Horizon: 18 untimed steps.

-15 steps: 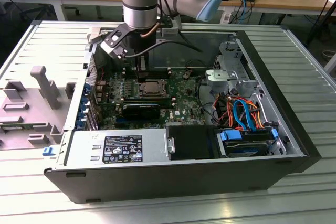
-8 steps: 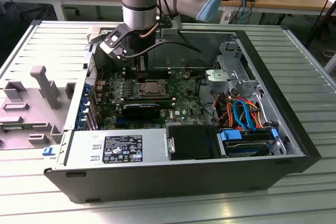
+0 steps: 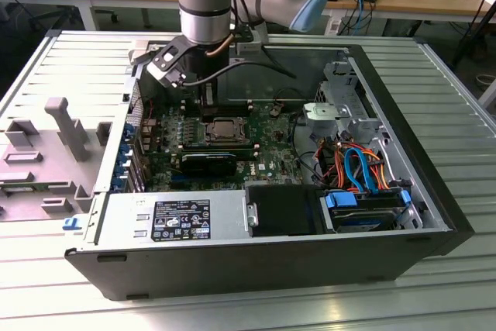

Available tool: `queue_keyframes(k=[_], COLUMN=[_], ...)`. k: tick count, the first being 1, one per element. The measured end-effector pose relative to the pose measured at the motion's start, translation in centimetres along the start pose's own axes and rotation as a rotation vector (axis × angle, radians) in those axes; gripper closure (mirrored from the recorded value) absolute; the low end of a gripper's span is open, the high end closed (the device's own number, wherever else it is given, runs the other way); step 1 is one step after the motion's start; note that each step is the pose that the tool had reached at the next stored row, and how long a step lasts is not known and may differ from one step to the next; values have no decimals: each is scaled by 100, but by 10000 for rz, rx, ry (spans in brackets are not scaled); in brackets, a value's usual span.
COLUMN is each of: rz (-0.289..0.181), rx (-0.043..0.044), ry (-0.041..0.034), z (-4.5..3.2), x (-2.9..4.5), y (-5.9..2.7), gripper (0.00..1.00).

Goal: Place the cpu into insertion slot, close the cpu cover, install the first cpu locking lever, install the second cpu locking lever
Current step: 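Close the cpu cover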

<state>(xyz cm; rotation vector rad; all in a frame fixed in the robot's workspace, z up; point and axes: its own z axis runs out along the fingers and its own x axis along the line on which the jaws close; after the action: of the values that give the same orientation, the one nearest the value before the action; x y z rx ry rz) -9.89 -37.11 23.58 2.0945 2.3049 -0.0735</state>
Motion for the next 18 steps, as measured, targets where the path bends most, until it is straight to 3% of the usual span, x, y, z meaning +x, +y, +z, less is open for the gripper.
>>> queue_keyframes(k=[18], rz=[-8], rx=[7], ry=[-11], z=[293], x=[71], y=[99], gripper=[89])
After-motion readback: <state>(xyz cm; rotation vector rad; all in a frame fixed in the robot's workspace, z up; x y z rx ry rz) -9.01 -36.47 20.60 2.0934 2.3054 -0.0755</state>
